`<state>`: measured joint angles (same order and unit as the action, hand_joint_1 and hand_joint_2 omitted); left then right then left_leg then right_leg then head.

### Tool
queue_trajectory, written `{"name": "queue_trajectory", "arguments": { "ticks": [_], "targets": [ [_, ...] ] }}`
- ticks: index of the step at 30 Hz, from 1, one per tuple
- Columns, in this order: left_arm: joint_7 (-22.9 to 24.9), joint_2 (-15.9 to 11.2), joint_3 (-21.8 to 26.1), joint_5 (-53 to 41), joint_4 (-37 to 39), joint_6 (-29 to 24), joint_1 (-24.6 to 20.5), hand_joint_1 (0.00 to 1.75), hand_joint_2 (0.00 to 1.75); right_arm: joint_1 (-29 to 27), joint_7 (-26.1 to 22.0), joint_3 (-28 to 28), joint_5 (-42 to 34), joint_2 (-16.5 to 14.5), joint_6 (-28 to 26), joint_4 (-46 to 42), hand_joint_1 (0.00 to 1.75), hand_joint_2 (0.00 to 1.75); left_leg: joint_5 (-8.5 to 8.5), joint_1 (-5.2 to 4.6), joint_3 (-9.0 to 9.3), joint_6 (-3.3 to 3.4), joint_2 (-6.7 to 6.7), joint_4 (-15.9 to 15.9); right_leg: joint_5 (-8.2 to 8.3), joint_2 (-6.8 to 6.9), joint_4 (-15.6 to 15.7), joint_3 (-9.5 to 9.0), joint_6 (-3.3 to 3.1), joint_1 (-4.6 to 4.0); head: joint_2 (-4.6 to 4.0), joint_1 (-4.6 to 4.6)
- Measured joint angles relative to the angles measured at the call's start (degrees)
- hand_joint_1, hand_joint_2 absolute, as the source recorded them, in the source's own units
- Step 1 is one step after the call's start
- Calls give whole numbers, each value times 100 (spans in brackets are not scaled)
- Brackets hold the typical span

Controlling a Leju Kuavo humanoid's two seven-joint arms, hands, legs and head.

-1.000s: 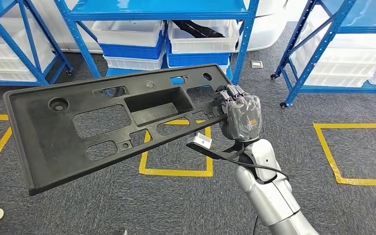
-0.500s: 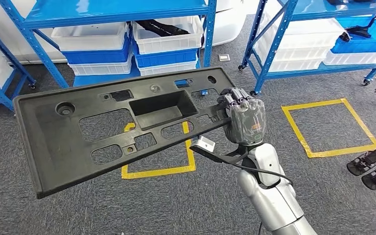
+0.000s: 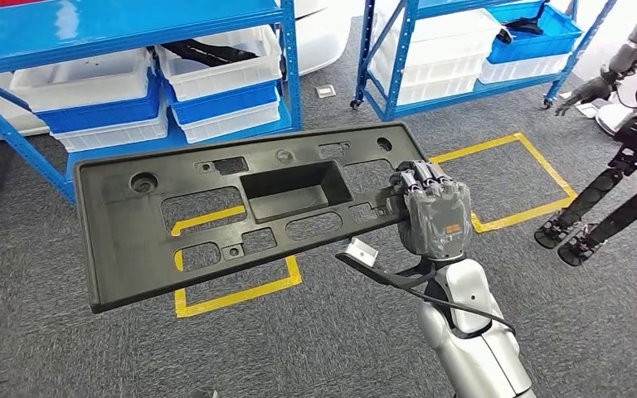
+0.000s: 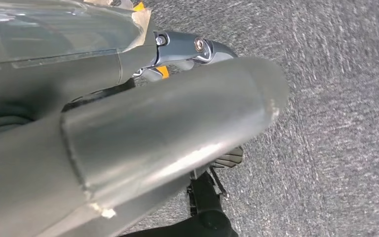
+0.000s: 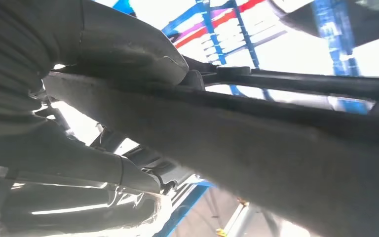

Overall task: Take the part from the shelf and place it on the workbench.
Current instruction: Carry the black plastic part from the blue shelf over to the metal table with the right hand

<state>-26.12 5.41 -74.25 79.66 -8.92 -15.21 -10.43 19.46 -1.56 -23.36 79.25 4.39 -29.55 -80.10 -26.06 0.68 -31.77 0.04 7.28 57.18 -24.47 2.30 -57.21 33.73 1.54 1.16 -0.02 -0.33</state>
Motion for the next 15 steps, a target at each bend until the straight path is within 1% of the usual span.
{"name": "queue_trajectory", "arguments": {
  "ticks": [1,2,3,4,5,6,7,8,9,10,11,12,13,14,15],
  "targets": [
    [1,3,1,-4,0,-8,-11,0,0,-24,5,21,13,7,3,-32,175,175,-82,21,-32,-33,-125,85,24,-68,5,12,-46,22,0,-2],
    [2,4,1,-9,0,-8,-17,0,0,-39,9,32,17,8,3,-57,175,175,-239,38,-114,-58,-305,288,50,-135,12,23,-95,45,0,-13],
    [2,3,1,-13,0,-10,-20,0,0,-52,12,38,20,5,5,-77,175,175,-452,50,-249,-75,-513,614,70,-201,14,40,-132,55,0,-24],
    [3,0,1,-16,0,-11,-17,0,0,-62,14,42,23,1,10,-87,175,175,-672,50,-421,-75,-645,1015,86,-267,14,60,-162,43,0,-32],
    [4,-5,1,-18,1,-15,-12,0,0,-79,15,43,24,-3,18,-92,175,175,-840,48,-591,-71,-709,1396,100,-341,13,79,-182,27,0,-40],
    [9,-11,1,-19,1,-28,-8,0,0,-100,16,47,33,-3,28,-94,175,175,-904,46,-697,-59,-734,1632,113,-420,13,94,-194,11,0,-43],
    [16,-15,1,-21,1,-44,-4,0,0,-120,21,54,52,0,40,-96,175,175,-855,46,-703,-40,-743,1660,127,-499,12,104,-197,-2,0,-43],
    [24,-16,1,-28,1,-61,-2,0,0,-138,29,63,85,5,49,-102,175,175,-707,46,-593,-11,-761,1457,144,-582,12,108,-197,-10,0,-44],
    [32,-16,1,-36,1,-74,-5,0,0,-150,40,75,128,9,56,-114,175,175,-513,45,-393,28,-828,1088,162,-661,12,109,-187,-15,0,-44],
    [37,-22,1,-47,1,-77,-11,0,0,-157,56,89,178,13,60,-133,175,175,-359,44,-175,76,-974,670,179,-730,9,114,-170,-19,0,-42],
    [36,-25,1,-58,1,-72,-18,0,0,-163,77,108,238,19,61,-159,175,175,-257,40,-2,110,-1090,333,197,-795,9,125,-149,-30,0,-39],
    [33,-29,1,-68,2,-58,-25,0,0,-170,104,129,312,25,60,-189,175,175,-217,28,96,136,-1177,130,217,-853,9,147,-118,-35,0,-38],
    [30,-33,1,-77,2,-33,-30,0,0,-188,141,151,417,33,57,-220,175,175,-214,6,127,157,-1198,48,242,-911,18,174,-78,-37,0,-37],
    [31,-33,1,-83,2,0,-33,0,0,-212,180,177,537,45,52,-252,175,175,-190,-16,126,173,-1123,32,272,-973,36,205,-32,-40,0,-38],
    [44,-33,1,-86,2,38,-37,0,0,-242,213,203,652,59,47,-280,175,175,-141,-18,128,199,-1052,-4,298,-982,28,245,4,-37,0,-40]
  ]
}}
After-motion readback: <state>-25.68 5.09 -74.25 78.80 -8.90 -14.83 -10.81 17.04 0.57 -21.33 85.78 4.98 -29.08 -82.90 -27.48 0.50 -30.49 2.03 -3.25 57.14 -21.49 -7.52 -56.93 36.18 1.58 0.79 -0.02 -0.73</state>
